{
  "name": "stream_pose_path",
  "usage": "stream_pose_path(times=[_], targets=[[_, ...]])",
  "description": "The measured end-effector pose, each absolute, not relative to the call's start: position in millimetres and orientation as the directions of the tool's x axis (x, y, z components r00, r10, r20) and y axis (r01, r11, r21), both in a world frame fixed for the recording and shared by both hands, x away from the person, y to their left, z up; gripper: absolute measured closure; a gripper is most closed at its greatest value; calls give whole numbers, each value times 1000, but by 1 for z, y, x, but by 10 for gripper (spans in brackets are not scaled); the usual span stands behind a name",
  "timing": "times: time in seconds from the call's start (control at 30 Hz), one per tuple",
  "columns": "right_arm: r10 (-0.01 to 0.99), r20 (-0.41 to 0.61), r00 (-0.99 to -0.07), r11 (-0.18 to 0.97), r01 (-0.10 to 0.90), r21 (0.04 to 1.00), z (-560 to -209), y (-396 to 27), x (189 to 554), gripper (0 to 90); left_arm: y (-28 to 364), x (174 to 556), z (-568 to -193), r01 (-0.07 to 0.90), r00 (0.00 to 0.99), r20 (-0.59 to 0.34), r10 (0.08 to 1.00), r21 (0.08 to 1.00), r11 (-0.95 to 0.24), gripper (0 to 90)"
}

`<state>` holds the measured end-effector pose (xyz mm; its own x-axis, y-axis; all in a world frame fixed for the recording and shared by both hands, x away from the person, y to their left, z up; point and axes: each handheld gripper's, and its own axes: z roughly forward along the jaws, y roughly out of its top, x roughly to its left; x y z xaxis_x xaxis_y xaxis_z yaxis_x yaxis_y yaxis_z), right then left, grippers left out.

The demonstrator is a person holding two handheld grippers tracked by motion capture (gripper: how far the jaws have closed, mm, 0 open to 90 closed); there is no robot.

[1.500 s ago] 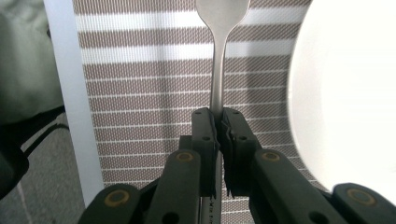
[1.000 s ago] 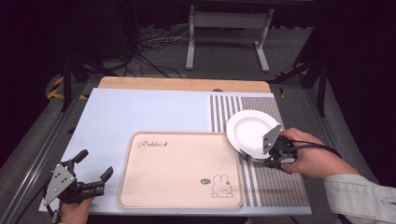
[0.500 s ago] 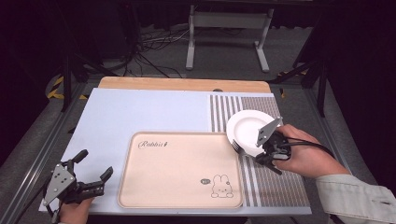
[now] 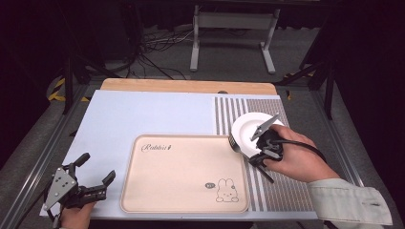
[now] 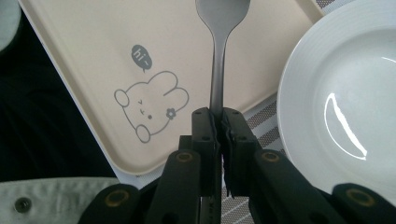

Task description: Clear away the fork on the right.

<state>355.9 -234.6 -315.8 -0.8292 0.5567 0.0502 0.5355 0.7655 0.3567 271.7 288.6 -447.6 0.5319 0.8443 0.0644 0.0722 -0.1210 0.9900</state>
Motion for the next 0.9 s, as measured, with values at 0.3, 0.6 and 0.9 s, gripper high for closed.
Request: stream_pose_path(times=[0.3,0.6,0.9], targets=[[663,129,-737,656,656,374,-318,-220,356,850,289,272,-448,72,534,64,843,990,-121,14],[747,192,-637,556,756,345,-321,-206,357,849,288,272,-448,75,538,60,841,990,-119,14],[787,192,-586,518,797,310,-325,-194,358,849,288,272,-448,76,538,57,841,990,-116,14]])
